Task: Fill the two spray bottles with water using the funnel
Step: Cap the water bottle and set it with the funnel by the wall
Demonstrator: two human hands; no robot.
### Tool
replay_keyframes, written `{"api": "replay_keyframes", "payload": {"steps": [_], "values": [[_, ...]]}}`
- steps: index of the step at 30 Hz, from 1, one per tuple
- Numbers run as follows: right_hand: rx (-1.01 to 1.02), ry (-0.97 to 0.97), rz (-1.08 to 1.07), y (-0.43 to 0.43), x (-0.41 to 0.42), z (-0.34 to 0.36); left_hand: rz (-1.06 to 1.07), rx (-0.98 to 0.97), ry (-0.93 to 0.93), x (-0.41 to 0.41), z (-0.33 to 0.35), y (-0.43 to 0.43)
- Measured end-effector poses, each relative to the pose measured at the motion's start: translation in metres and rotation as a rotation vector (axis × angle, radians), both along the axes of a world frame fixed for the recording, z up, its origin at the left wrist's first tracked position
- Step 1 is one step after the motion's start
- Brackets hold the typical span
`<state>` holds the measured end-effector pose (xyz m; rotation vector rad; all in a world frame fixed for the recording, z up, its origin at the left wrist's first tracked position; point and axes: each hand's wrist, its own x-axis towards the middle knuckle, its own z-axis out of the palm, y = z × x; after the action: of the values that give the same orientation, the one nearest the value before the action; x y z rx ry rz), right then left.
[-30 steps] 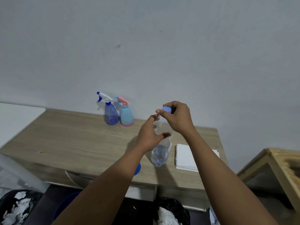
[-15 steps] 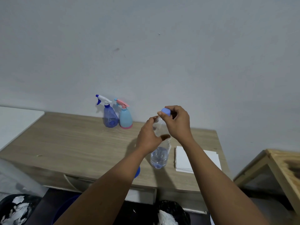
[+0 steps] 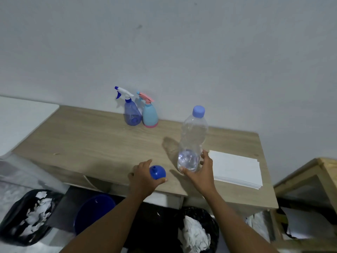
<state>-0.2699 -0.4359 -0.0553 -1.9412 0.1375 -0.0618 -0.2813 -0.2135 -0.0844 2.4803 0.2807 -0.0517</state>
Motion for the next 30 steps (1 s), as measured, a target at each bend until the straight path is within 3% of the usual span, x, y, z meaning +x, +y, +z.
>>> {"api": "replay_keyframes", "payload": {"steps": [4, 15, 20, 26, 30], "values": [[0.015, -0.053, -0.026, 0.008, 0.002, -0.007, 0.007, 0.149, 0.065, -0.006, -0.020, 0.006], [0.025, 0.009, -0.168, 0.025, 0.015, -0.015, -0.036, 0.083, 0.089, 0.003, -0.036, 0.019], [-0.022, -0.004, -0.215, 0.029, 0.019, -0.016, -0.036, 0.023, -0.012, 0.019, -0.029, 0.022], [0.038, -0.022, -0.215, 0.041, 0.063, -0.002, -0.001, -0.075, -0.158, 0.115, 0.002, 0.022], [0.052, -0.044, -0.196, 0.052, 0.119, 0.002, -0.102, -0.082, -0.086, 0.186, 0.012, 0.017]]}}
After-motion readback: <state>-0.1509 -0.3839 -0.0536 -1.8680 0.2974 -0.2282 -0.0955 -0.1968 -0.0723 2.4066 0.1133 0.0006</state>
